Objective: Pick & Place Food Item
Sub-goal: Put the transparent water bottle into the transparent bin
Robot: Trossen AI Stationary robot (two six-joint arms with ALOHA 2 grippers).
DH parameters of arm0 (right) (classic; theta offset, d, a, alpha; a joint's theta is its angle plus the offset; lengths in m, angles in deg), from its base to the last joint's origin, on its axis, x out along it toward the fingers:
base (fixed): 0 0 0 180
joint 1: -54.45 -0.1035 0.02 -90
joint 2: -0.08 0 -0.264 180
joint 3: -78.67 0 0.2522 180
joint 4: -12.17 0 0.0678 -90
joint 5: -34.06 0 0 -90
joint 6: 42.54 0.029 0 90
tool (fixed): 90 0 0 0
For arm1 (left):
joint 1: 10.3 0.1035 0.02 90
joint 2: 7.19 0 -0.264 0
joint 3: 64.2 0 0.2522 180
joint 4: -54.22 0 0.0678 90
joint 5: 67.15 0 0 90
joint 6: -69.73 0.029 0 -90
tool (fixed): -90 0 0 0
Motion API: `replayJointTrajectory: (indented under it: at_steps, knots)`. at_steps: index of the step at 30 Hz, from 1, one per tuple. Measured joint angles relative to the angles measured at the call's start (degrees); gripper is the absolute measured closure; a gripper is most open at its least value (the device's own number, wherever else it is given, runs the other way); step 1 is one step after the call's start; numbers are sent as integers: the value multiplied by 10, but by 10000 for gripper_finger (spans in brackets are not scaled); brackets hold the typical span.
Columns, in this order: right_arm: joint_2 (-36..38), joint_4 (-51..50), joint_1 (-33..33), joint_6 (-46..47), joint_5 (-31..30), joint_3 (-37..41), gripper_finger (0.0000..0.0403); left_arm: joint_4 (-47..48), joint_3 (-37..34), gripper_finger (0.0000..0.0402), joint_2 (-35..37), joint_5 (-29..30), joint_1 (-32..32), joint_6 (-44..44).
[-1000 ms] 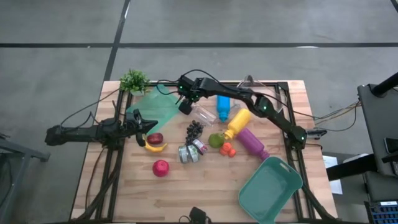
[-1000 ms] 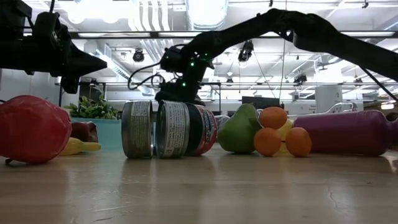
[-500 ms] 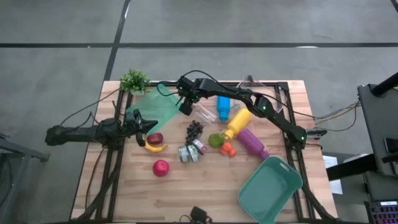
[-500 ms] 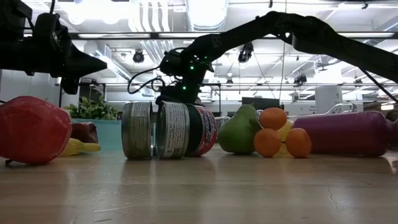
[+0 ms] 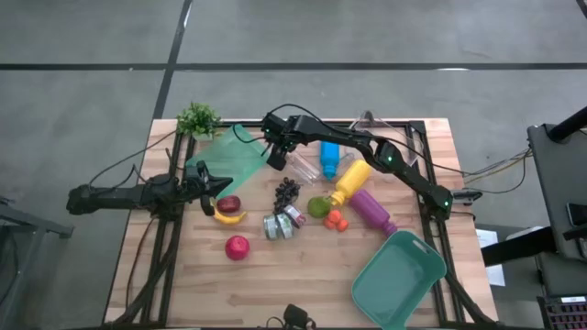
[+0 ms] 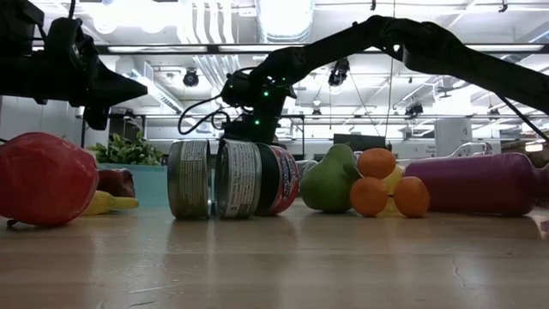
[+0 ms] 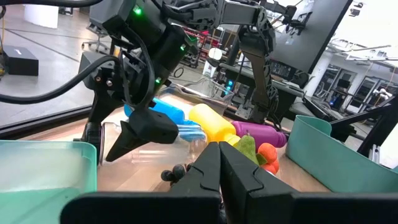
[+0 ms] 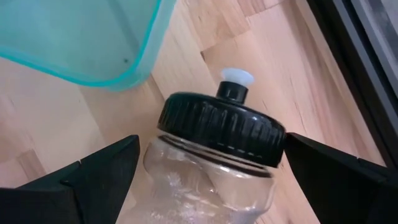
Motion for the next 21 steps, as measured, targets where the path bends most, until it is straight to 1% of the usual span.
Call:
replayJointTrajectory:
  at_steps: [13,16,21]
  knots:
    - [0,-9,0,-11,0,2,10,0,0,400,0,0,0,0]
    - [0,-9,1,-13,0,2,26,0,0,400,0,0,0,0]
    - [0,-8,5,-23,-2,3,65,0,0,400,0,0,0,0]
